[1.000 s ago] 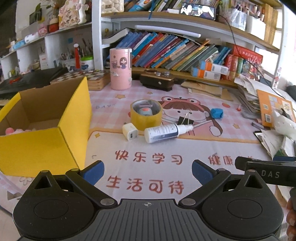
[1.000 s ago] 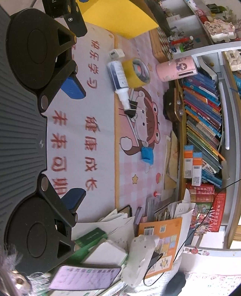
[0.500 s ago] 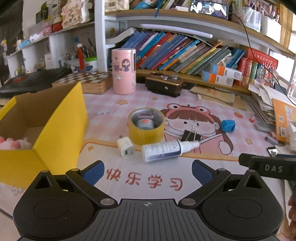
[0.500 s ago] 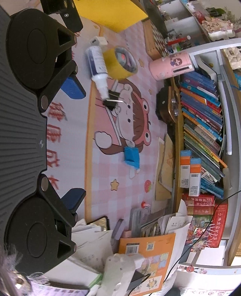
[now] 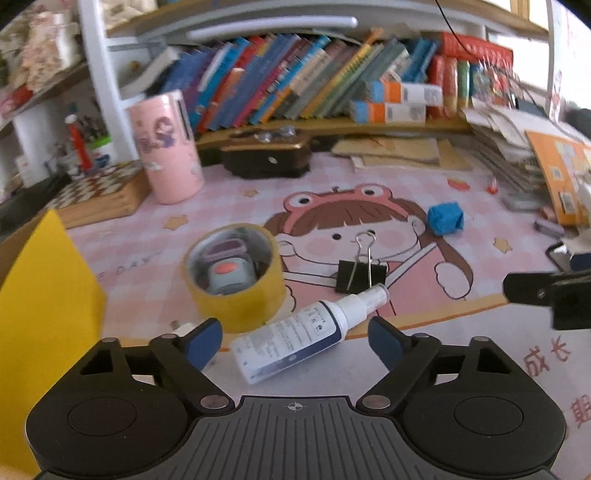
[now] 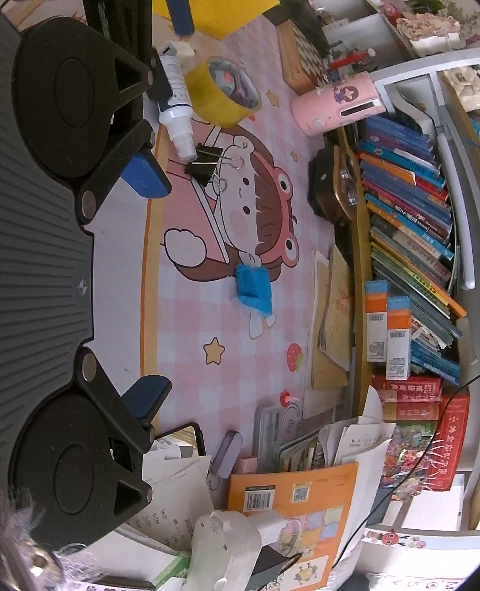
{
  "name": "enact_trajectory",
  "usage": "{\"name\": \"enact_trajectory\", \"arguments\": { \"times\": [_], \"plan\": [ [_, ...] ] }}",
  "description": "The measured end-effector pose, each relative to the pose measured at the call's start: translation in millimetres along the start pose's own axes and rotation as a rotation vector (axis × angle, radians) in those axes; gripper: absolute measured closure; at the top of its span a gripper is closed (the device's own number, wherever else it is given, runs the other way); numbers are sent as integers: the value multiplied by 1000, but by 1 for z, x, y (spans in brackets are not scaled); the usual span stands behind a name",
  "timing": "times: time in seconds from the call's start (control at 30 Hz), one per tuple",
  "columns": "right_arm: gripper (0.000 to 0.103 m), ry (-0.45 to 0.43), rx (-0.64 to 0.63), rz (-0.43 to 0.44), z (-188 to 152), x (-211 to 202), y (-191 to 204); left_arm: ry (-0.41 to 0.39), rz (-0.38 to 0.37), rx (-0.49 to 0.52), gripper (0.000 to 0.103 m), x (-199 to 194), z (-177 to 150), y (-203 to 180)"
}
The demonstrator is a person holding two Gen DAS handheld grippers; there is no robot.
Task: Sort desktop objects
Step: 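Move both grippers toward the white spray bottle and tape roll, then grasp the white spray bottle with the left gripper while the right grasps the blue block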
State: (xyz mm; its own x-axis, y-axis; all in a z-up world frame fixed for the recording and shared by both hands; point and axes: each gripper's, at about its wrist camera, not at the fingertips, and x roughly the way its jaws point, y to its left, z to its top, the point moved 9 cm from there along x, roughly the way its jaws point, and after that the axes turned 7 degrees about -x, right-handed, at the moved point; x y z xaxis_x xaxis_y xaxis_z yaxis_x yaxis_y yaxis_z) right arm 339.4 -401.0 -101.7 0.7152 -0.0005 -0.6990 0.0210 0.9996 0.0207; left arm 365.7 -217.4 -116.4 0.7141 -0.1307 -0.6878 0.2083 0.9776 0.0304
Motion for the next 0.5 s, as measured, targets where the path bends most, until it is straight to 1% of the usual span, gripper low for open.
{"name": "enact_trajectory", "arguments": {
  "times": [0.1,0.23,0.27,0.3,0.37,0.4,0.47,0.5],
  "plan": [
    [0,0,1,2,2,2,-2,24,14,28,22,14,-2,-3],
    [0,8,7,5,1,4,-5,57,1,32,38,20,-4,-5],
    [0,11,9,5,0,5,-5,66,-12,22,43,19,-4,-5],
    [0,14,12,5,0,6,-6,74,-27,11,45,16,-5,-6],
    [0,19,18,5,0,9,-7,92,-59,2,55,11,-7,-9],
    [0,21,20,5,0,10,-7,103,-75,3,56,9,-10,-11],
    [0,22,21,8,0,13,-7,132,-99,-4,64,7,-15,-14],
    [0,22,21,10,1,15,-6,156,-115,-16,66,8,-20,-15]
  ]
}}
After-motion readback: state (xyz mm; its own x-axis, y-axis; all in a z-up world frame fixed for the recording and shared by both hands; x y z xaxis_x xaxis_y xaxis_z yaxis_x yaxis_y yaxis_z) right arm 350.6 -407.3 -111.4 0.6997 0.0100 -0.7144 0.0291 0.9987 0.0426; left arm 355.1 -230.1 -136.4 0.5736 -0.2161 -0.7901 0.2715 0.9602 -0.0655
